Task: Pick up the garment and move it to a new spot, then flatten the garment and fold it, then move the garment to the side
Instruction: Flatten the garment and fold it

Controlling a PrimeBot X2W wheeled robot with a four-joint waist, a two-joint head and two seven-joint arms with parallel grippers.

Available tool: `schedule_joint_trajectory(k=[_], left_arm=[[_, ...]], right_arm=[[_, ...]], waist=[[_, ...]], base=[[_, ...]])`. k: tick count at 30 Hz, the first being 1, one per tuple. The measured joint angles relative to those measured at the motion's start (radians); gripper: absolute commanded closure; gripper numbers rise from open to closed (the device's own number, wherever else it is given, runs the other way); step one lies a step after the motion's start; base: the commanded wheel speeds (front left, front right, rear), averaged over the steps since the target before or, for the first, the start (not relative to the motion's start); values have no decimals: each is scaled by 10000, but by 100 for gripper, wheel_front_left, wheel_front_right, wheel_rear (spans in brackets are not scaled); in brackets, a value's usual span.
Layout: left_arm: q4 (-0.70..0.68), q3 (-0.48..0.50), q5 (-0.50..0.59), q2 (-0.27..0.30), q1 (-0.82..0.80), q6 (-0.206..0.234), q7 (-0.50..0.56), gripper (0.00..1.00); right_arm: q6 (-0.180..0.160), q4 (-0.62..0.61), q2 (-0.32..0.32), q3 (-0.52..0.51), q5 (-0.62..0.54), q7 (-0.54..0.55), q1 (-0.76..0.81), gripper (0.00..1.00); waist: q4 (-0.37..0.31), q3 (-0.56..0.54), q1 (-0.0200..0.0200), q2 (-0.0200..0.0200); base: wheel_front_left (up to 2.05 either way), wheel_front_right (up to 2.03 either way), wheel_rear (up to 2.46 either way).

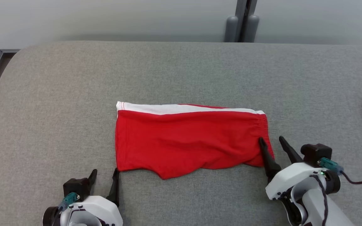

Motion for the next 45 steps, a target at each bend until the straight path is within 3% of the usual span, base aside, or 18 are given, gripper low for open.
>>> schedule_joint_trajectory(k=[10,11,12,13,15,23,28,33,39,45], left_arm=[[96,-127,-188,0,-315,8,-42,0],[90,-134,-188,-2,-345,12,-42,0],[88,-136,-186,-2,-357,13,-42,0],[86,-144,-184,-4,-360,13,-42,0],[79,-142,-169,-4,-367,13,-42,0],[100,-71,-155,-6,-371,4,-42,0],[113,-23,-184,10,-319,4,-29,0],[104,-113,-318,6,-144,12,-27,0],[163,-399,-500,0,-129,38,-25,0],[128,-846,-840,-2,-117,105,-25,0]], right_arm=[[0,1383,-35,1195,-226,-63,-754,0],[-2,1423,-46,1308,-165,-75,-795,4],[-4,1475,-61,1450,-48,-77,-809,23],[-4,1532,-65,1578,92,-92,-839,53],[-4,1605,-63,1687,199,-94,-900,100],[31,1783,75,654,-115,-59,-995,100],[4,1379,-268,-439,-309,-29,-766,100],[2,832,-554,-790,-439,-29,-701,100],[2,-8,-445,295,-46,-31,-712,100],[0,-1022,-232,1962,1089,472,-994,100]], waist=[[337,442,0,0],[358,467,0,0],[374,487,0,0],[385,506,0,0],[390,535,0,0],[285,484,0,0],[96,303,0,0],[-173,81,0,0],[-349,-149,0,0],[-19,-261,0,0]], base=[[0,0,0],[0,0,0],[0,0,0],[0,0,0],[0,0,0],[0,0,0],[0,0,0],[0,0,0],[0,0,0],[0,0,0]])
